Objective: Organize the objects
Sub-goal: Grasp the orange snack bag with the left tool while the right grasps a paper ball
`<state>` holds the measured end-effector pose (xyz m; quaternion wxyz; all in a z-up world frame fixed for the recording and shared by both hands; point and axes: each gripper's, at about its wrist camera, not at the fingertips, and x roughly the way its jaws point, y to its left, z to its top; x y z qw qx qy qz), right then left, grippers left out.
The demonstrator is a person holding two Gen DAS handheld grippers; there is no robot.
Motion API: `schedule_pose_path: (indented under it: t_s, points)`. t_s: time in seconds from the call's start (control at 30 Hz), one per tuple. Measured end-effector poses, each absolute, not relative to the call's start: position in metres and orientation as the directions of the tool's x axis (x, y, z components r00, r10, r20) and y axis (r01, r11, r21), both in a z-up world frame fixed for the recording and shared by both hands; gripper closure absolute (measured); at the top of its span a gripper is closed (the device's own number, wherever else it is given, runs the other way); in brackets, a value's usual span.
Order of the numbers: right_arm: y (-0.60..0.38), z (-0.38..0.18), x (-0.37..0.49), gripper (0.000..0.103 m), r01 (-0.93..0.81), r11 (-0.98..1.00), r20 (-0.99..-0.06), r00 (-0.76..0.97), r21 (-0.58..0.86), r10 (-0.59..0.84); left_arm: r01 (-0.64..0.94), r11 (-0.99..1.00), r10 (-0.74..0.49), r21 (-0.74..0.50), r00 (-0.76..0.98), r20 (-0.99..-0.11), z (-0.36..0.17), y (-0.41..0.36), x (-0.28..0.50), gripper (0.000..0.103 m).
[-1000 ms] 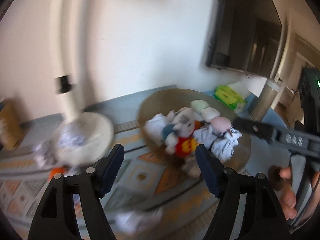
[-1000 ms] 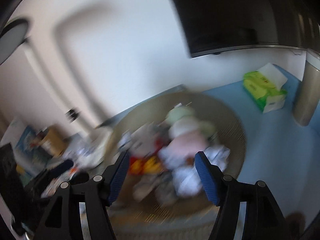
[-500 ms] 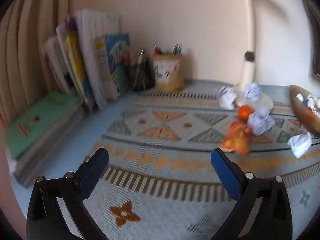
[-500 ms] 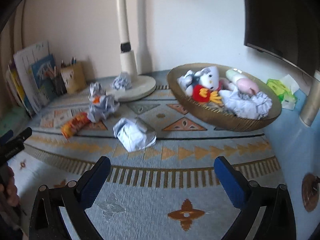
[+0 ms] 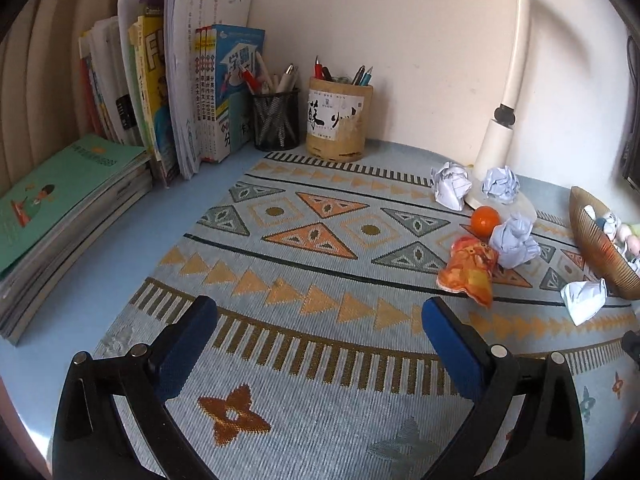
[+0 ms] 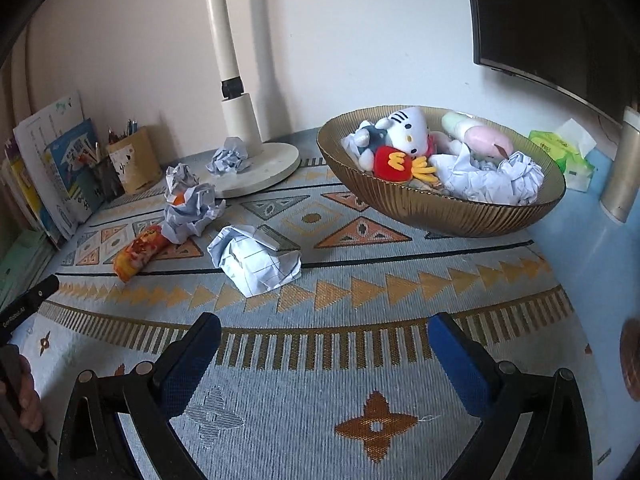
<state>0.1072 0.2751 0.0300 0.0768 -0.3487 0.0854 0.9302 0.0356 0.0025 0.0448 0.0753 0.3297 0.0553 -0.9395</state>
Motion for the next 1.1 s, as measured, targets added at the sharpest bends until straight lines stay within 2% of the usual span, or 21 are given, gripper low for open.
schedule_pose_path:
  t_s: [0.3, 0.37, 0.4, 0.5, 0.6, 0.73, 0.77, 0.83, 0.87, 0.9, 0.93, 1.0, 1.07, 1.1]
  points:
    - [0.28, 0.029, 0.104, 0.0, -0.203, -0.97, -0.671, -0.739, 0.133, 0.062, 0.102, -0.995, -0.067, -0.016, -0.753, -0.654, 0.043, 0.018, 0.032, 0.001]
    - [0.278, 0.029, 0.103, 0.0, -0.184, -0.973, -0.678, -0.734, 0.138, 0.042, 0.021, -0.998, 0.031, -0.067, -0.724, -0.69, 0.045, 0.023, 0.023, 0.001]
    - [0.277, 0.027, 0.101, 0.0, -0.161, -0.976, -0.691, -0.723, 0.144, 0.018, -0.054, -0.991, 0.125, -0.12, -0.673, -0.729, 0.047, 0.03, 0.011, 0.001]
    - [0.275, 0.026, 0.094, 0.0, -0.132, -0.981, -0.719, -0.695, 0.144, -0.012, -0.175, -0.97, 0.239, -0.166, -0.603, -0.761, 0.053, 0.048, -0.012, 0.001]
    - [0.277, 0.032, 0.087, 0.0, -0.105, -0.977, -0.729, -0.682, 0.187, -0.066, -0.22, -0.964, 0.256, -0.151, -0.601, -0.757, 0.052, 0.063, -0.031, 0.001]
    - [0.278, 0.021, 0.05, 0.0, -0.094, -0.961, -0.833, -0.525, 0.261, -0.175, -0.251, -0.962, 0.234, -0.104, -0.566, -0.791, 0.037, 0.087, -0.063, 0.004]
    - [0.277, 0.017, 0.042, 0.0, -0.103, -0.96, -0.85, -0.496, 0.262, -0.179, -0.261, -0.96, 0.236, -0.101, -0.561, -0.793, 0.033, 0.093, -0.068, 0.008]
    - [0.272, 0.012, 0.027, 0.0, -0.107, -0.957, -0.854, -0.487, 0.269, -0.185, -0.257, -0.962, 0.223, -0.095, -0.531, -0.817, 0.023, 0.099, -0.079, 0.036]
    - [0.269, 0.011, 0.024, 0.0, -0.108, -0.958, -0.852, -0.491, 0.266, -0.182, -0.245, -0.967, 0.195, -0.064, -0.562, -0.804, 0.023, 0.101, -0.079, 0.041]
    - [0.264, 0.01, 0.019, 0.0, -0.107, -0.962, -0.848, -0.503, 0.251, -0.166, -0.25, -0.967, 0.189, -0.05, -0.574, -0.797, 0.022, 0.102, -0.078, 0.063]
    - [0.26, 0.009, 0.015, 0.0, -0.107, -0.965, -0.844, -0.515, 0.238, -0.151, -0.253, -0.966, 0.197, -0.054, -0.583, -0.788, 0.024, 0.102, -0.077, 0.068]
    - [0.254, 0.008, 0.009, 0.002, -0.108, -0.972, -0.834, -0.538, 0.211, -0.122, -0.252, -0.965, 0.213, -0.072, -0.594, -0.776, 0.028, 0.097, -0.072, 0.072]
    - [0.25, 0.006, 0.004, 0.021, -0.1, -0.976, -0.826, -0.553, 0.195, -0.108, -0.232, -0.971, 0.189, -0.055, -0.611, -0.769, 0.03, 0.091, -0.065, 0.072]
    - [0.246, 0.005, 0.002, 0.037, -0.097, -0.981, -0.826, -0.557, 0.168, -0.086, -0.223, -0.973, 0.185, -0.055, -0.62, -0.762, 0.031, 0.088, -0.061, 0.072]
